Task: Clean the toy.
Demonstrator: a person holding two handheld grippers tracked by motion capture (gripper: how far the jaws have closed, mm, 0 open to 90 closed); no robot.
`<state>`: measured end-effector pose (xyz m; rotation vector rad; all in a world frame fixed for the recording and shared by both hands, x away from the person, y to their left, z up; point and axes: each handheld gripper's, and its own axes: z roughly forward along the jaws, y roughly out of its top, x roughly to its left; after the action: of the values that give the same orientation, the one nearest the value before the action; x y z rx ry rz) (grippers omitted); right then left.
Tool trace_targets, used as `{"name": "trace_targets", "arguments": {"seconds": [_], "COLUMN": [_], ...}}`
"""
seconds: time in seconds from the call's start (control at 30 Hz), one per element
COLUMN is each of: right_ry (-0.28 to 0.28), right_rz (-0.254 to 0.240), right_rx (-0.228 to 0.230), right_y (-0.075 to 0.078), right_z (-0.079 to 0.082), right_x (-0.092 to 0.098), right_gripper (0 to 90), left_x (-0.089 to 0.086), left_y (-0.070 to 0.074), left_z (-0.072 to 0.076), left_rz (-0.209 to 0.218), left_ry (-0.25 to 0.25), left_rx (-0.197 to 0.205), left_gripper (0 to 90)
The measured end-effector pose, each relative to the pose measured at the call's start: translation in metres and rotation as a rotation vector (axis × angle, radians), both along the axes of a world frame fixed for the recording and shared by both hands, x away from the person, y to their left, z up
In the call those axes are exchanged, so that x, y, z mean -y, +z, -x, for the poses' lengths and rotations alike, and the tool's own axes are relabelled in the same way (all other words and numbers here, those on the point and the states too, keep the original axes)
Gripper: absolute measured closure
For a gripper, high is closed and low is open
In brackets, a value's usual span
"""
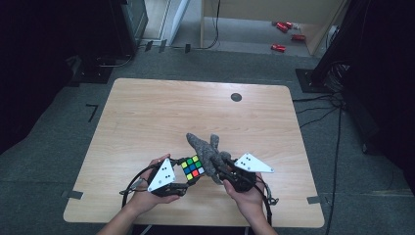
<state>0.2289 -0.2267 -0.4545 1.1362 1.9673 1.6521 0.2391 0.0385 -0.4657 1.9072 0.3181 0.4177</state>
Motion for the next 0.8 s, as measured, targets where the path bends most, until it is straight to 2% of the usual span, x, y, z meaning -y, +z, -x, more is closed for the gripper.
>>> {"name": "trace_targets", "arguments": {"seconds": [0.1,0.17,0.23,0.33,0.47,0.53,0.6,0.67,0.73,0.8], "right_ry": [-0.013,-0.012,-0.001,0.011,-0.009,-0.018,-0.018,-0.009,-0.001,0.004], "right_rz": [0.005,0.005,0.011,0.021,0.057,0.086,0.108,0.136,0.150,0.171], "right_rx": [-0.038,-0.033,0.004,0.065,0.096,0.111,0.115,0.137,0.129,0.126], "right_y": [-0.009,-0.009,-0.001,0.011,0.015,0.015,0.014,0.014,0.012,0.010], "right_z": [-0.005,-0.003,0.001,0.010,0.016,0.017,0.018,0.018,0.019,0.018], "right_x": [0.003,0.002,-0.001,-0.007,-0.014,-0.015,-0.018,-0.021,-0.025,-0.030], "right_gripper": [71.9,71.9,71.7,71.7,71.7,71.7,71.7,71.6,71.4,71.1], "left_x": [-0.003,-0.004,-0.004,0.000,0.005,0.008,0.012,0.015,0.020,0.026], "left_y": [0.002,0.001,-0.002,-0.005,-0.003,-0.003,-0.004,-0.006,-0.007,-0.007], "left_z": [-0.002,-0.005,-0.007,-0.008,-0.004,-0.004,-0.004,-0.006,-0.008,-0.007], "left_rz": [0.017,0.021,0.011,-0.024,-0.063,-0.088,-0.129,-0.148,-0.182,-0.225], "left_ry": [0.017,0.033,0.052,0.061,0.085,0.102,0.121,0.140,0.157,0.177], "left_rx": [-0.009,-0.020,-0.031,-0.037,-0.030,-0.046,-0.044,-0.065,-0.074,-0.067], "left_gripper": [35.5,35.4,35.5,35.5,35.5,35.5,35.4,35.5,35.5,35.5]}}
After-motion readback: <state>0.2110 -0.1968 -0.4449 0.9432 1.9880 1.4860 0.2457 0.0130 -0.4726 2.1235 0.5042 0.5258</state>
